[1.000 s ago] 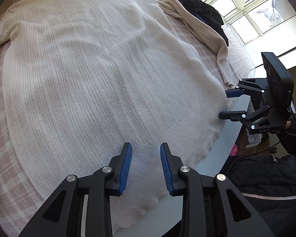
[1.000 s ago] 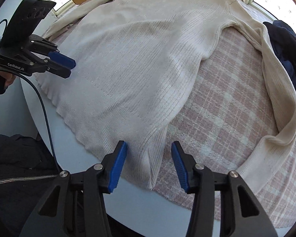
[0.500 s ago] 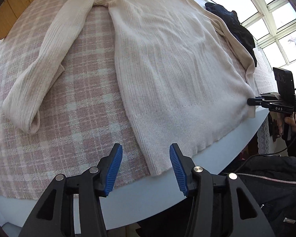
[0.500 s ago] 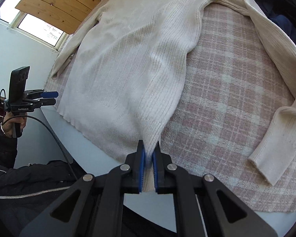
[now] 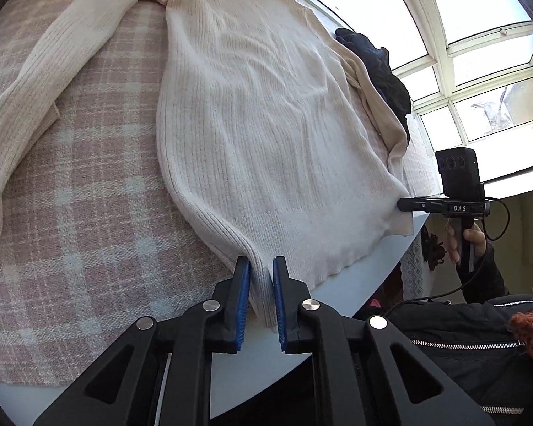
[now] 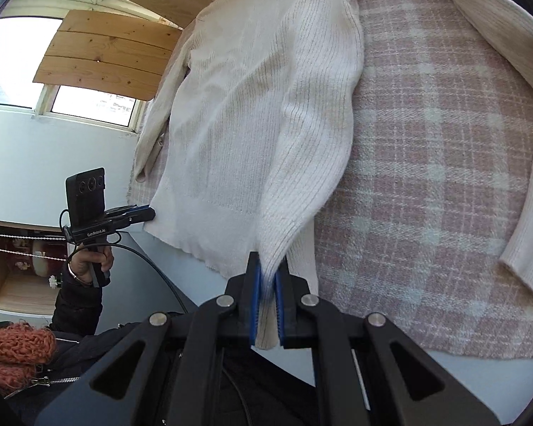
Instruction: Fold clothes
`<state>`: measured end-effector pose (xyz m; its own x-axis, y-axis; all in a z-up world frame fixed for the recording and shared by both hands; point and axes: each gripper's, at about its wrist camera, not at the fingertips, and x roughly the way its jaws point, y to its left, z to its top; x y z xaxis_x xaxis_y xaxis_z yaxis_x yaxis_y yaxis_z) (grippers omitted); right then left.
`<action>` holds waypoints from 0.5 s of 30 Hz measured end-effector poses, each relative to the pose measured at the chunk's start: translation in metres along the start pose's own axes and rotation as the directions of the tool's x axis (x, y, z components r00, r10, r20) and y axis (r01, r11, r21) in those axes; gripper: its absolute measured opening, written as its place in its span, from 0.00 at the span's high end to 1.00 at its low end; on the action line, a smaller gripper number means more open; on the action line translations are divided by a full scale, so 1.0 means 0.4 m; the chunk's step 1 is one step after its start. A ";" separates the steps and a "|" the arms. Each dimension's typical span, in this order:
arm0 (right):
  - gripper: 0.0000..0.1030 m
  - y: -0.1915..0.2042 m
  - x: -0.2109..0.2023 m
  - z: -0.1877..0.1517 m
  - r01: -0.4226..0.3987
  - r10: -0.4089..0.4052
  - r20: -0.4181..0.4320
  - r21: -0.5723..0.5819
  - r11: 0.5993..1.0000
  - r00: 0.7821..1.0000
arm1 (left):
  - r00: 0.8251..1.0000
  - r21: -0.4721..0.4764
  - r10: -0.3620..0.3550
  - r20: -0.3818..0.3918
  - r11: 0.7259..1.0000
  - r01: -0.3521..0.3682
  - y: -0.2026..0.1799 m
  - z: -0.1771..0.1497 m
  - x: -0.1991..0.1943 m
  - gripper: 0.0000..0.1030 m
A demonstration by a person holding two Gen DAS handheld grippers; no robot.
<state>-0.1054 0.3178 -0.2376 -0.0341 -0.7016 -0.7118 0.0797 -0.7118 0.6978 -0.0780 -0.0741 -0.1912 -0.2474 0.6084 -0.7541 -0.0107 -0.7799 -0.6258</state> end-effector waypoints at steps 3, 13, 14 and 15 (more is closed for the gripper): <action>0.93 -0.017 -0.018 -0.002 0.045 -0.045 0.019 0.018 0.999 0.999 | 1.000 0.018 0.000 0.006 1.000 0.000 0.001 0.001 -0.013 0.89; 0.93 0.071 0.009 -0.075 0.584 -0.586 0.083 -0.267 0.766 0.806 | 0.941 0.214 0.331 -0.069 0.926 -0.310 -0.036 -0.042 -0.040 0.93; 0.93 0.062 0.011 -0.075 0.569 -0.571 0.072 -0.245 0.785 0.818 | 0.937 0.206 0.341 -0.075 0.925 -0.320 -0.028 -0.046 -0.044 0.93; 0.93 0.055 0.011 -0.073 0.557 -0.556 0.070 -0.224 0.800 0.828 | 0.942 0.191 0.328 -0.075 0.932 -0.309 -0.024 -0.045 -0.042 0.93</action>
<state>-0.0747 0.3000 -0.2277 -0.1426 -0.1871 -0.9719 0.2680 -0.9526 0.1441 -0.0561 -0.0744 -0.1762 -0.1636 0.3283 -0.9303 -0.1185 -0.9427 -0.3118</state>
